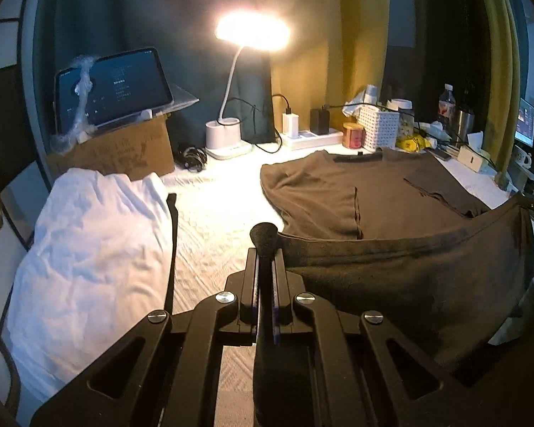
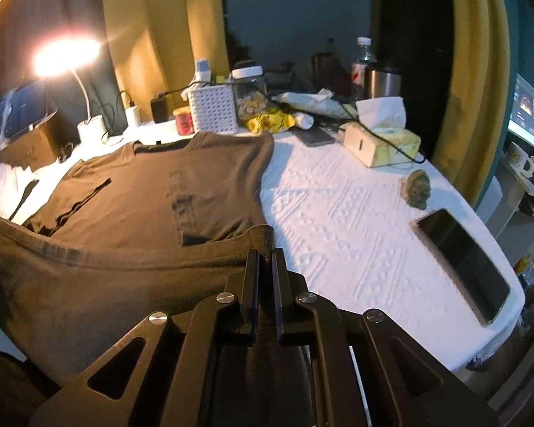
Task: Fold small clothes
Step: 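Lift the held hem with both tools and fold it over toward the collar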
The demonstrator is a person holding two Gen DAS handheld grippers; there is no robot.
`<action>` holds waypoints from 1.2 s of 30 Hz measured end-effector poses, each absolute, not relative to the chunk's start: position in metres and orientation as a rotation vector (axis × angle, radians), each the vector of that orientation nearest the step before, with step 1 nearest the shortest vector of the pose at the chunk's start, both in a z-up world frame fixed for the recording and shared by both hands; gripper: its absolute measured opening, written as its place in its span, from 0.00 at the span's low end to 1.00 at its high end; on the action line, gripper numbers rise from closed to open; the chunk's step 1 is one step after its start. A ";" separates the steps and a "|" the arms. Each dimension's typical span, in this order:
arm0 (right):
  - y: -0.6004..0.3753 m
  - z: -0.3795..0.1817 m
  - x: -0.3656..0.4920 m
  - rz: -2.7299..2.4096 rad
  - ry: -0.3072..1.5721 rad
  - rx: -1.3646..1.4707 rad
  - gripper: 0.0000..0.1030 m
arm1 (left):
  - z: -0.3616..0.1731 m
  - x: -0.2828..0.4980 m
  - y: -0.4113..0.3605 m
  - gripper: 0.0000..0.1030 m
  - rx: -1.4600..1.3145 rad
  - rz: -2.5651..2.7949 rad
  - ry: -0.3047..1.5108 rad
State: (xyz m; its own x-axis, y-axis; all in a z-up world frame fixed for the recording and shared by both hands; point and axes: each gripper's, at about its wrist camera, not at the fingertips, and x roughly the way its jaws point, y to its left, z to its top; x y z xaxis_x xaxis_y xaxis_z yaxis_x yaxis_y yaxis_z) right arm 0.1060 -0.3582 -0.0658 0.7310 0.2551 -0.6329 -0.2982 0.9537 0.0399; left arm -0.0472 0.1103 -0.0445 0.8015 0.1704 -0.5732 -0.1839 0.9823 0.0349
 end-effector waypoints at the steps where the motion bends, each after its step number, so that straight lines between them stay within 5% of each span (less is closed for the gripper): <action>1: -0.359 -0.064 0.107 0.303 0.682 -0.063 0.07 | -0.043 -0.047 0.110 0.04 -0.019 0.193 0.608; 36: -0.338 -0.018 0.196 0.307 0.600 -0.039 0.07 | -0.005 0.043 0.140 0.04 -0.019 0.181 0.527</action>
